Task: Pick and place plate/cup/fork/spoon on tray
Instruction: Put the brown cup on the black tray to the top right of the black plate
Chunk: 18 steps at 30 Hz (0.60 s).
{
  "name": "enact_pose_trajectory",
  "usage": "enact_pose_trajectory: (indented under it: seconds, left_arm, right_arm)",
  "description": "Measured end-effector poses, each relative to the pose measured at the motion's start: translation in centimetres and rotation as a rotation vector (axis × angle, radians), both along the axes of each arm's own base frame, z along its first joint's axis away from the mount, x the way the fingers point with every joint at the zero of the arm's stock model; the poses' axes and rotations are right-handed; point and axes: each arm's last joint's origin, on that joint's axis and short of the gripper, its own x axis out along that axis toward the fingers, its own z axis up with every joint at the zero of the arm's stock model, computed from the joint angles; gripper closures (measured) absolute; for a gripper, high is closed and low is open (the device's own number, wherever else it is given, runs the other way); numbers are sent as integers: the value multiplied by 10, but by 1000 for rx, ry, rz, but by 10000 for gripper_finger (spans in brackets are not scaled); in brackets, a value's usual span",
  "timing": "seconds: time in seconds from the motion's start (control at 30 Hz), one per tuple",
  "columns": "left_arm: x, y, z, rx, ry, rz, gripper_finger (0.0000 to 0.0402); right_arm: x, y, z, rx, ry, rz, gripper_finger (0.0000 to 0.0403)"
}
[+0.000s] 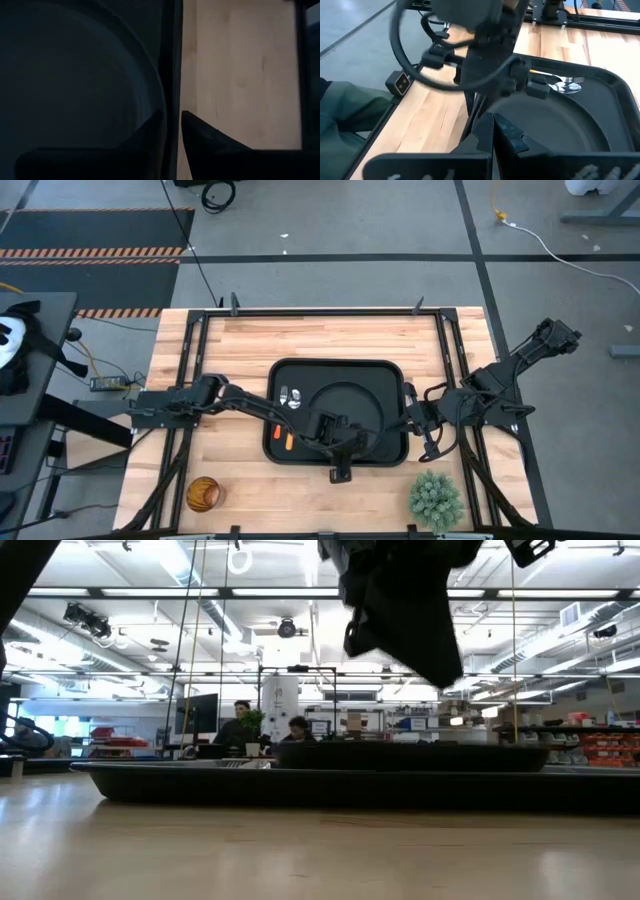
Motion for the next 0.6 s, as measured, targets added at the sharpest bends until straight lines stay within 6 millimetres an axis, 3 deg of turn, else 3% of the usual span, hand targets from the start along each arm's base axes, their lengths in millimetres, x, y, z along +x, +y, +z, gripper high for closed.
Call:
enact_pose_trajectory:
  seconds: [0.23, 0.6]
  left_arm:
    - [-6, -4, 37, 22, 30, -29, 339]
    - [-62, -46, 60, -146, 499, 198, 338]
  right_arm:
    - [-1, -1, -2, -13, 24, -1, 392]
    - [-2, -2, -4, -32, 39, 2, 392]
